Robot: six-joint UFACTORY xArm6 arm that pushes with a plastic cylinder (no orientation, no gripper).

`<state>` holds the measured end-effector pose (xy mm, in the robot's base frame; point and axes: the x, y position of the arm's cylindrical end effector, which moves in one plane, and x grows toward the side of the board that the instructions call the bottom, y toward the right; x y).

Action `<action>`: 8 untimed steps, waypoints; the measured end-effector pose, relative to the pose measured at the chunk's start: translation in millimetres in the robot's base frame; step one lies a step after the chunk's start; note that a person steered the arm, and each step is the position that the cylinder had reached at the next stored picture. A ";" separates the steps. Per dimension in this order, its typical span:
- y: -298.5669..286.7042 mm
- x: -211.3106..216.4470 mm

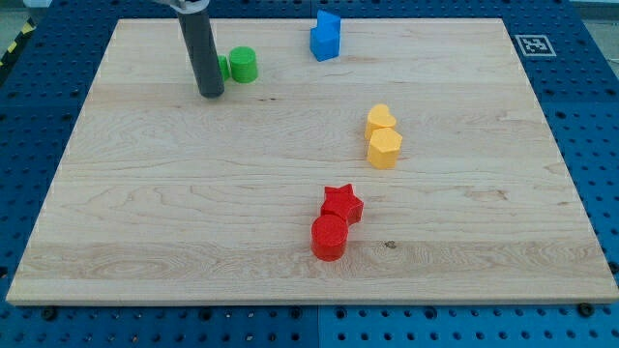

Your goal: Move the green circle parallel to the green star

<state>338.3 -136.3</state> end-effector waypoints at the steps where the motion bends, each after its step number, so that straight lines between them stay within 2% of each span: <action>1: -0.2 -11.5; 5: 35.3 -10.4; 6: 39.0 8.8; 8: 84.5 53.7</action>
